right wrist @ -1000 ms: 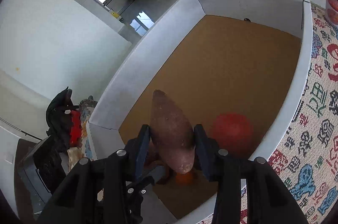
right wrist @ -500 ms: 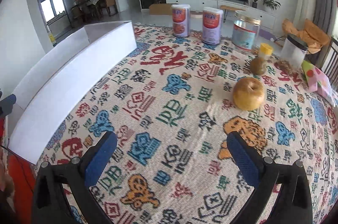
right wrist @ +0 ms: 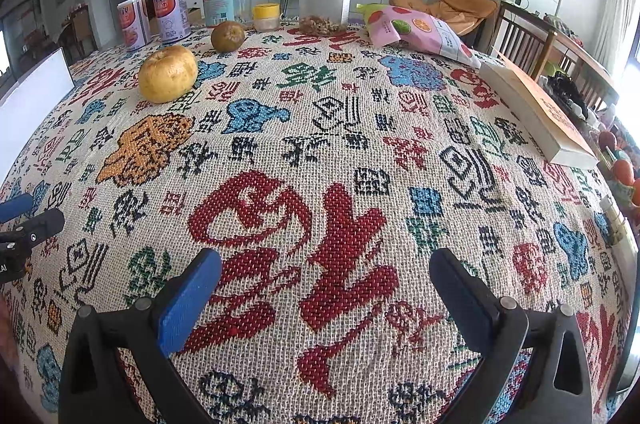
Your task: Organize fruits
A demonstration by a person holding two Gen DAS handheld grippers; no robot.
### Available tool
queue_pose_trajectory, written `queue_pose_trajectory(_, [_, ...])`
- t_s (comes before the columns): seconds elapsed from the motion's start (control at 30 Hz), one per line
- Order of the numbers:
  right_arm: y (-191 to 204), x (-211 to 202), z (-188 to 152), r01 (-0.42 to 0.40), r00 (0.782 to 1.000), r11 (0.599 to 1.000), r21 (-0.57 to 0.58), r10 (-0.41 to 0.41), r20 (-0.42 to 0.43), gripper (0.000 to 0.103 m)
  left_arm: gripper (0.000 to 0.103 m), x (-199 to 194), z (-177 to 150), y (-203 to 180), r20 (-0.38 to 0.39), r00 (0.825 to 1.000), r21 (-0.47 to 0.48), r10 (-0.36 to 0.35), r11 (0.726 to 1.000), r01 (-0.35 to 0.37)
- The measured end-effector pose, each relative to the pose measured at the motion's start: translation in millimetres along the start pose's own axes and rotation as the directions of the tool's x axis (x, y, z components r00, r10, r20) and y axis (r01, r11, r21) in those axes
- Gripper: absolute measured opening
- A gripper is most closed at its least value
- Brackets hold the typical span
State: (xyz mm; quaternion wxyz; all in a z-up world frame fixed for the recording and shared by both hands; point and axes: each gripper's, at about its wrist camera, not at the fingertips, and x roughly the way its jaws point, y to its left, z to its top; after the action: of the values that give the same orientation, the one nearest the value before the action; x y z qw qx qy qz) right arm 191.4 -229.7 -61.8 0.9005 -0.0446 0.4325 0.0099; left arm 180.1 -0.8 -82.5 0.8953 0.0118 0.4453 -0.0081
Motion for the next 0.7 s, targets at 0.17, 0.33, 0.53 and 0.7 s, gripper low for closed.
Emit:
queue_pose_trajectory(0.17, [-3.0, 13.1, -1.1, -0.046, 0.997, 0.998, 0.039, 0.049, -0.061, 0.103, 0.103, 6.9, -0.7, 1.9, -0.016, 1.0, -0.004, -0.009, 1.0, 0.009])
queue_pose_trajectory(0.33, [-0.4, 13.3, -3.4, -0.041, 0.997, 0.999, 0.03, 0.043, -0.061, 0.103, 0.103, 5.2, -1.2, 0.9, -0.015, 1.0, -0.004, -0.009, 1.0, 0.009])
queue_pose_trajectory(0.53, [-1.0, 13.5, -3.0, -0.042, 0.997, 0.999, 0.03, 0.043, -0.061, 0.103, 0.103, 4.7, -1.6, 1.0, -0.015, 1.0, -0.003, -0.008, 1.0, 0.008])
queue_pose_trajectory(0.7, [-1.0, 13.6, -2.2, -0.041, 0.997, 0.999, 0.03, 0.043, -0.061, 0.103, 0.103, 4.7, -1.5, 1.1, -0.015, 1.0, -0.003, -0.008, 1.0, 0.008])
